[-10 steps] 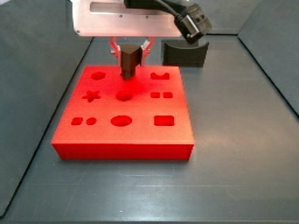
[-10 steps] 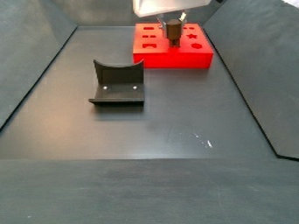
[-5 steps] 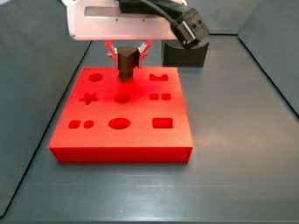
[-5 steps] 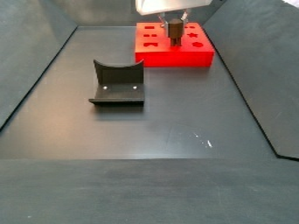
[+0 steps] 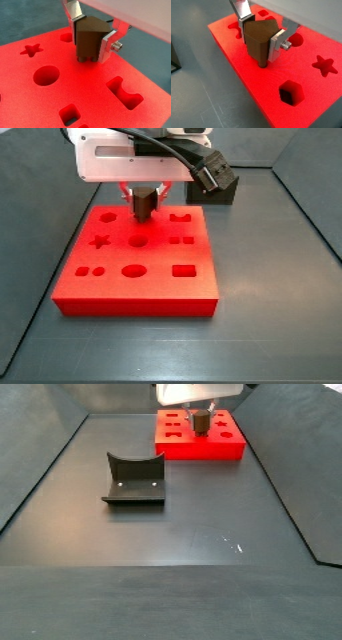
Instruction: Insert the 3 prong object.
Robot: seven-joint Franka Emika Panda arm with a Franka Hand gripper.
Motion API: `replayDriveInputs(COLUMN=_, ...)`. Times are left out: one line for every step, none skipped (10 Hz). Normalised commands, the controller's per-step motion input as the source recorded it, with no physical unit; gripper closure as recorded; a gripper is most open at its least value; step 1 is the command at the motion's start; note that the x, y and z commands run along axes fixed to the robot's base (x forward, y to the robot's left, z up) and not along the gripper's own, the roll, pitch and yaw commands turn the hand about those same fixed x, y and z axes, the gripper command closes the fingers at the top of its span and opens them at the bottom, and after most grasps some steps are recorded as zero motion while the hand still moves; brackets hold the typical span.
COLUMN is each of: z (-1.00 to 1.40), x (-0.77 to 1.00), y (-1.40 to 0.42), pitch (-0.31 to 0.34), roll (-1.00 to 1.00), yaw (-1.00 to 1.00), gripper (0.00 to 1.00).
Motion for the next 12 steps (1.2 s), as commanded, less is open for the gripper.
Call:
replayDriveInputs(z=-0.56, x=0.00, y=0.03, pitch=0.309, roll=-0.04, yaw=0.00, gripper=1.00)
replayDriveInputs(z=-0.52, x=0.00, y=-0.24, pitch=0.230, roll=0.21, yaw=0.00, gripper=1.00)
replayDriveInputs(z=-0.43, x=0.00, y=-0.43, pitch=0.079, roll=0.41, yaw=-0.04, gripper=1.00)
replayDriveInputs(z=-0.51, x=0.00, y=-0.51, pitch=0.000, roll=0.45, yaw=-0.04, gripper=1.00)
replayDriveInputs(z=-0.62, x=0.00, y=-0.44, pitch=0.000, roll=0.38, yaw=-0.06, gripper=1.00)
replayDriveInputs(z=-0.71, x=0.00, y=-0.17, pitch=0.029, roll=0.29, yaw=-0.07, gripper=1.00)
replayDriveInputs(z=-0.57, x=0.02, y=-0.01, pitch=0.140, roll=0.14, yaw=-0.04, gripper=1.00)
replayDriveInputs(z=-0.49, x=0.06, y=0.00, pitch=0.204, roll=0.00, yaw=-0.06, gripper=1.00)
replayDriveInputs(z=-0.60, x=0.06, y=0.00, pitch=0.229, roll=-0.04, yaw=-0.09, gripper=1.00)
replayDriveInputs(z=-0.08, x=0.01, y=-0.04, pitch=0.109, roll=0.05, yaw=-0.02, gripper=1.00)
replayDriveInputs(z=-0.01, x=0.00, y=0.00, pitch=-0.014, roll=0.00, yaw=0.00, gripper=1.00)
replayDriveInputs(z=-0.32, x=-0.08, y=-0.18, pitch=-0.079, roll=0.11, yaw=0.00, gripper=1.00)
